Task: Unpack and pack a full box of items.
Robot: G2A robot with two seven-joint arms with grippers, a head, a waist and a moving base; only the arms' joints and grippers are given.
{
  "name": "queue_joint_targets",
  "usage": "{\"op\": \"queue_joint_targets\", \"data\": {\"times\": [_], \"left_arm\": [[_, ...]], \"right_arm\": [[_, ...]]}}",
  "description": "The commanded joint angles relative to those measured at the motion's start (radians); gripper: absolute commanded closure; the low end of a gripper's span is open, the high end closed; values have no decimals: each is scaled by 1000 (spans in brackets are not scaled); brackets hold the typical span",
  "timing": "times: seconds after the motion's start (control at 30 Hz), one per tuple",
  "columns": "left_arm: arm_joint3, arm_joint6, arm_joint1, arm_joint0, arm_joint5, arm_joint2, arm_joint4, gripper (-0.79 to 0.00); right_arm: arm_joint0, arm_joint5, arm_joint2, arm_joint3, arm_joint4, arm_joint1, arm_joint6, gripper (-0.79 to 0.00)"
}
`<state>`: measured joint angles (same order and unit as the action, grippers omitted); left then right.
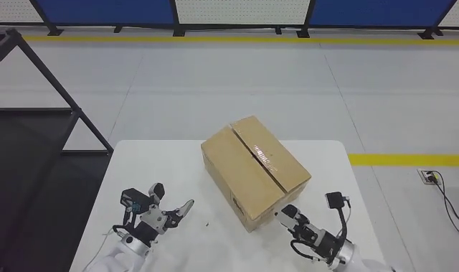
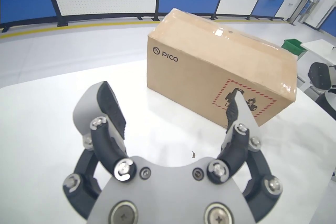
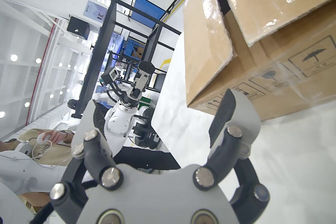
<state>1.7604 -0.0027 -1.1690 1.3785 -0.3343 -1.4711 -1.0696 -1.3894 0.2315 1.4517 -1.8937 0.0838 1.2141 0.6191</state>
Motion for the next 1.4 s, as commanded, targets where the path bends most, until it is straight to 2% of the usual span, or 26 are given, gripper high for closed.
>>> {"op": "queue_joint_targets", "data": {"times": [0.0,0.33,0.57,0.77,1.0,1.13,1.17,1.27,1.37], "left_arm": [[-2,0,1,6,-4,-13,20,-785],[1,-5,3,21,-17,-38,55,-785],[-1,-11,2,14,-4,-30,34,-785],[-4,-3,1,12,2,-23,30,-785],[-7,-1,1,16,-2,-34,44,-785],[-6,-2,2,17,-6,-39,51,-785],[-6,-2,2,18,-6,-40,53,-785],[-3,-1,2,19,-6,-43,53,-785],[-2,2,2,19,-8,-45,56,-785]], "right_arm": [[18,-15,-16,12,-7,2,-17,-785],[74,-55,-65,74,6,10,-112,-785],[89,-32,-73,95,-45,11,-110,-785],[119,-53,-91,124,-72,12,-93,-785],[154,-53,-138,148,-19,16,-112,-785],[155,-38,-160,150,45,18,-167,-785],[153,-36,-166,148,58,19,-182,-754],[148,-34,-177,145,90,22,-225,-391],[150,-56,-188,150,111,24,-254,-336]]}}
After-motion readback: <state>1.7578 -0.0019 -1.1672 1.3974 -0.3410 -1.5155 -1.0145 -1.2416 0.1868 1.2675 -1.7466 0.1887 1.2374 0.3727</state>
